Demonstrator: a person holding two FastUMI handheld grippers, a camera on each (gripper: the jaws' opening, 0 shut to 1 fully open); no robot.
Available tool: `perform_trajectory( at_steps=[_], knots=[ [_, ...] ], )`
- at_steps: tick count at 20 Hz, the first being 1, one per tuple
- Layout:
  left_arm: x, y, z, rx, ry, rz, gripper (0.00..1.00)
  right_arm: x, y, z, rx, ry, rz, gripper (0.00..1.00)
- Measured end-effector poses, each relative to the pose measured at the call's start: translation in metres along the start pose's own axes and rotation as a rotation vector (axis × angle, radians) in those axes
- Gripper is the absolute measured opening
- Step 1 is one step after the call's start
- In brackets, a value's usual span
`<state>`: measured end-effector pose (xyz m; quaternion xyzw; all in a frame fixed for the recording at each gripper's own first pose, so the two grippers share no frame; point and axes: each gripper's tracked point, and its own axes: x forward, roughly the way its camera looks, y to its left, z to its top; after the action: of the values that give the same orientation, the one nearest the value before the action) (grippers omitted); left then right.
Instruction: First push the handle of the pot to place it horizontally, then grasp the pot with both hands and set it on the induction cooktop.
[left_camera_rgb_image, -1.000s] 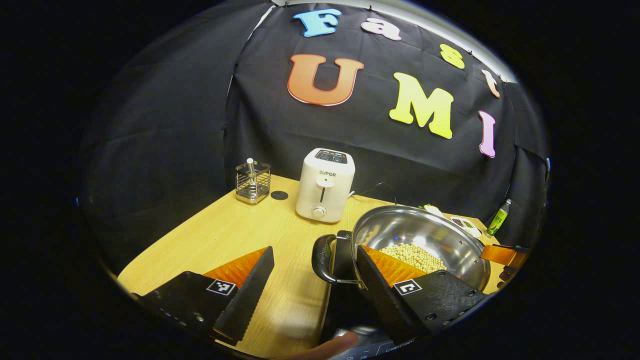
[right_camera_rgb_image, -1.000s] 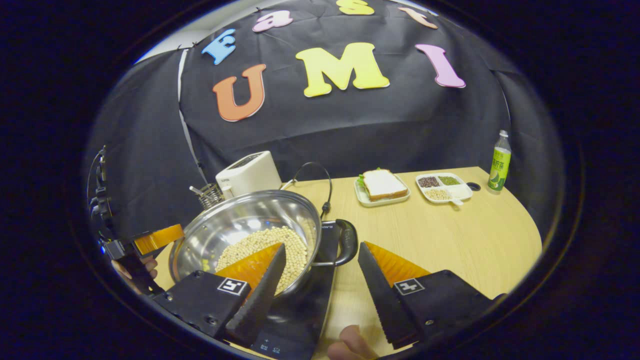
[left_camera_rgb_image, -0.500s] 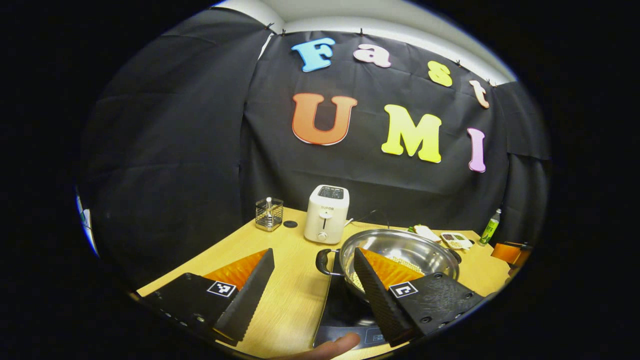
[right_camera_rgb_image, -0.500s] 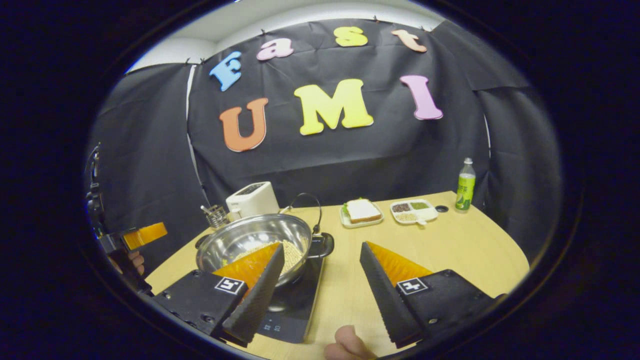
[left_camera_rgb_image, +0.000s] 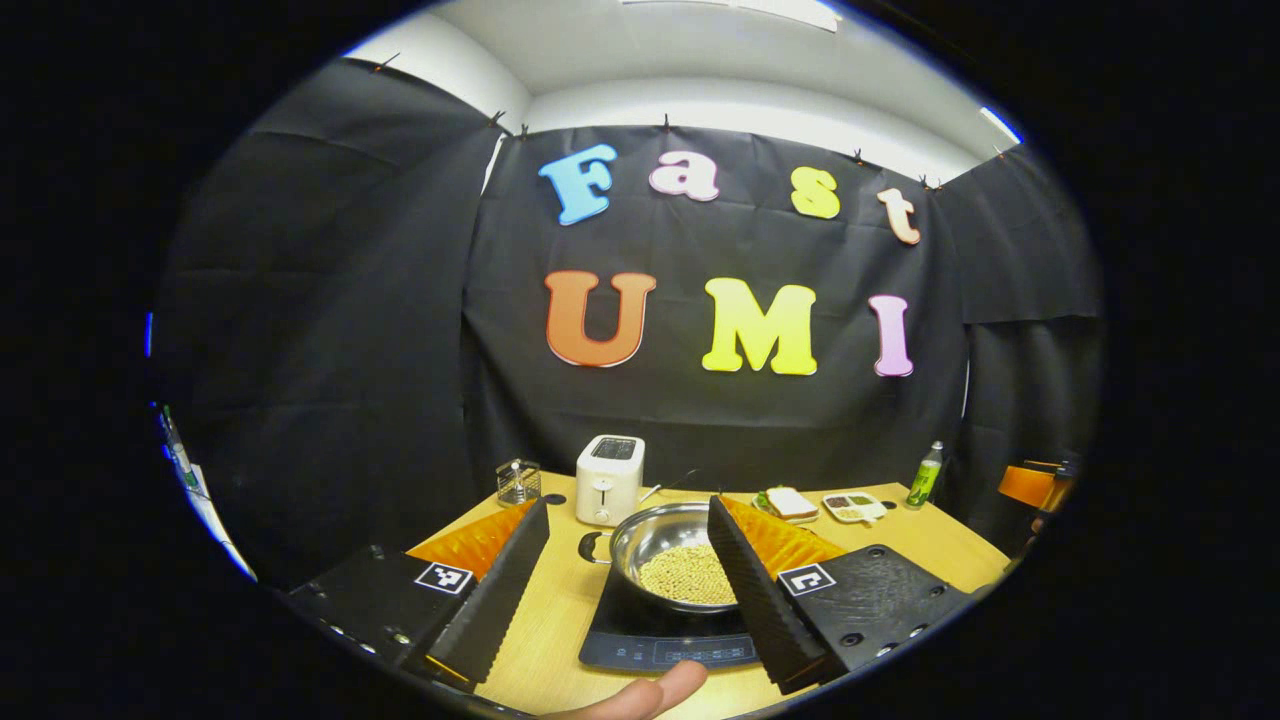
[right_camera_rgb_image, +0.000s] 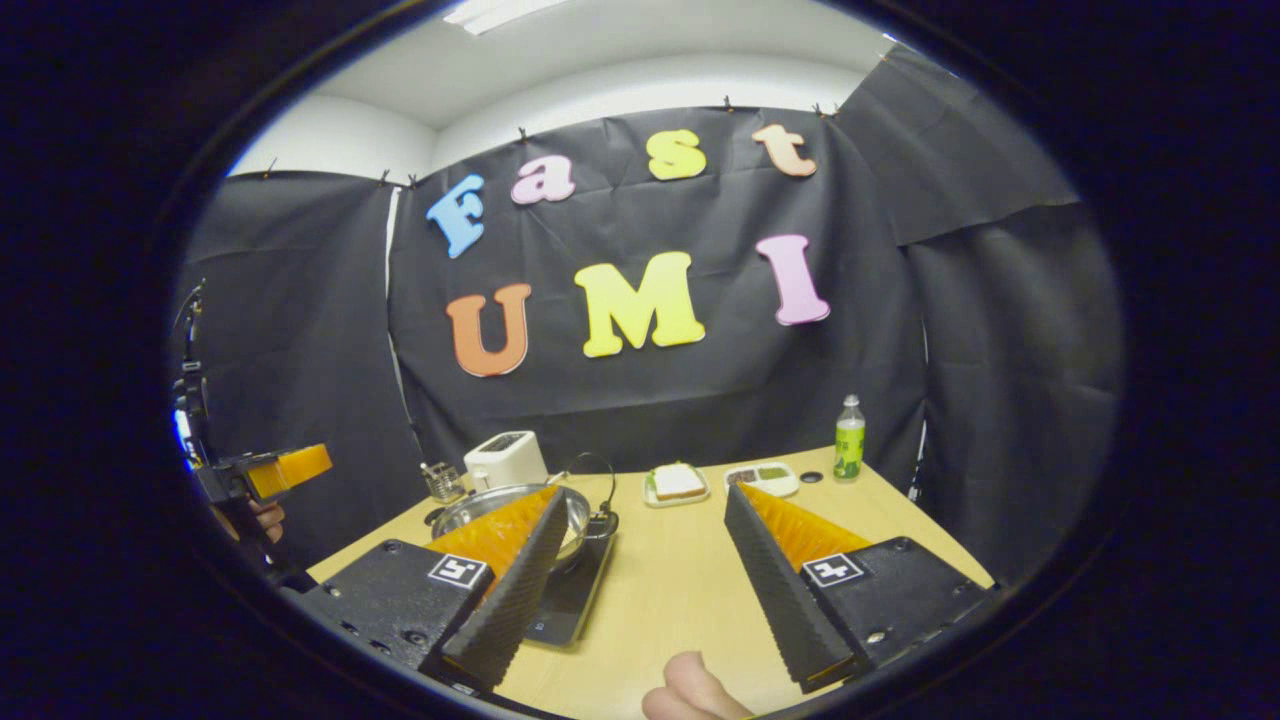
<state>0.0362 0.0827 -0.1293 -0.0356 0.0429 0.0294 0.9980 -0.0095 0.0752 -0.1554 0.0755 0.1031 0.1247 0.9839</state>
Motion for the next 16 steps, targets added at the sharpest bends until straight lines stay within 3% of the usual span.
perform_trajectory(
  at_steps=[2,6,10,16],
  knots=[
    [-0.020,-0.021,0.012,0.015,-0.001,-0.013,0.95,-0.030,-0.023,0.021,-0.015,-0.039,-0.030,0.96],
    [-0.050,-0.050,0.020,0.011,0.030,-0.020,0.95,-0.090,-0.066,0.059,-0.022,-0.131,-0.133,0.99],
    [-0.075,-0.066,0.038,0.000,-0.018,-0.028,0.95,-0.133,-0.088,0.079,-0.069,-0.181,-0.191,0.96],
    [-0.108,-0.089,0.051,0.009,-0.079,-0.093,0.95,-0.158,-0.068,0.084,-0.079,-0.226,-0.156,0.96]
  ],
)
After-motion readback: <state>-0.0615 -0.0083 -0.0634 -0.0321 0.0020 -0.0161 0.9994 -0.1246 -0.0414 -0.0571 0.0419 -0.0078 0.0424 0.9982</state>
